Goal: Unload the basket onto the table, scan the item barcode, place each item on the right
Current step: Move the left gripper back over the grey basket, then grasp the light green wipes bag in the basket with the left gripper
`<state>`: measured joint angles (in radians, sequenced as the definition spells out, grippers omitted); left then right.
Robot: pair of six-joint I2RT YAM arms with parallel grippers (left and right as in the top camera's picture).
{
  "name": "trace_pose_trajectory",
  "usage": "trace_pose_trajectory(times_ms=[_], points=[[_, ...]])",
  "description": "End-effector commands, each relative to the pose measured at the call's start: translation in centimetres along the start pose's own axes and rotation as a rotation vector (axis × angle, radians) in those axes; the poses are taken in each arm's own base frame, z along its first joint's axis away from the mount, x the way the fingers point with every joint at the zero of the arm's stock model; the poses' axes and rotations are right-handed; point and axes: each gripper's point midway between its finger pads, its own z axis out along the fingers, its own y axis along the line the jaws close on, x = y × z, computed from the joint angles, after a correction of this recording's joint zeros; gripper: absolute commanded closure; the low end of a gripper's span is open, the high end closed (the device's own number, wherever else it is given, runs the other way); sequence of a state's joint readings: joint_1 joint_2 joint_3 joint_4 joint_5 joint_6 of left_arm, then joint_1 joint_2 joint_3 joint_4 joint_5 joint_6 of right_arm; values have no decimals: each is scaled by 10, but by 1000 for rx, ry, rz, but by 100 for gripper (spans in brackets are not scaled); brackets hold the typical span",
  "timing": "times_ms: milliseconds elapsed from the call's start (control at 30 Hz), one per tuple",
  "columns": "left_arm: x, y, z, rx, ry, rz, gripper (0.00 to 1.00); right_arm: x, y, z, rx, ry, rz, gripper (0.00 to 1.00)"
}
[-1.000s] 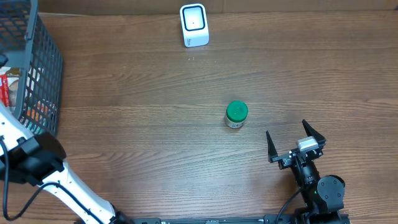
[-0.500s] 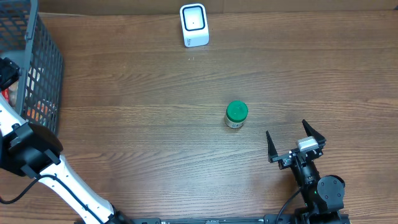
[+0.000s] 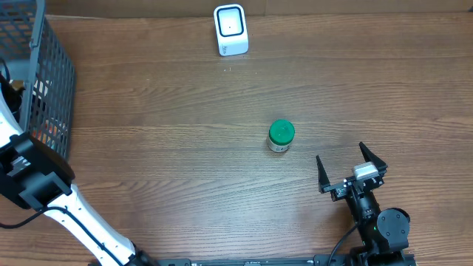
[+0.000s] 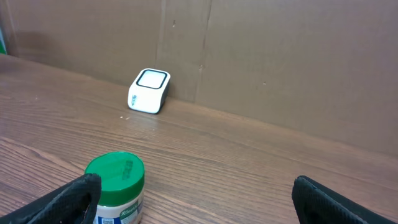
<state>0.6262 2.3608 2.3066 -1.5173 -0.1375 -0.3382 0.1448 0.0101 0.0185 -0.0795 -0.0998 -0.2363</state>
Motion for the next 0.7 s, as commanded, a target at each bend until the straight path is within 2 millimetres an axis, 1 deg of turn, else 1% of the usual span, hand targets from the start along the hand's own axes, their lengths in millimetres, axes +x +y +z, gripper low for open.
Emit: trace_pose_trajectory(times_ms=[0, 67, 100, 167, 267, 300, 333, 367, 400, 433, 533, 633, 667], points=[[6, 2, 23, -7, 44, -19, 31, 2, 0, 0, 2, -1, -1, 0], [7, 1, 32, -8, 50, -18, 32, 2, 0, 0, 1, -1, -1, 0], [8, 0, 38, -10, 54, -18, 36, 2, 0, 0, 2, -2, -1, 0], [9, 0, 44, -11, 58, -17, 38, 2, 0, 0, 2, -1, -1, 0], [12, 1, 47, -15, 70, -15, 73, 2, 0, 0, 1, -1, -1, 0], [12, 1, 46, -16, 70, -14, 79, 2, 0, 0, 2, -1, -1, 0], [12, 1, 45, -16, 71, -14, 80, 2, 0, 0, 2, -1, -1, 0], [12, 1, 45, -17, 72, -14, 84, 2, 0, 0, 2, -1, -1, 0], [12, 1, 44, -16, 71, -14, 93, 2, 0, 0, 2, -1, -1, 0], [12, 1, 42, -15, 69, -15, 96, 2, 0, 0, 2, -1, -1, 0], [9, 1, 33, -7, 50, -17, 96, 2, 0, 0, 1, -1, -1, 0], [2, -1, 13, 26, 13, -24, 95, 2, 0, 0, 1, -1, -1, 0], [-1, -2, -2, 44, -10, -27, 96, 2, 0, 0, 1, -1, -1, 0]])
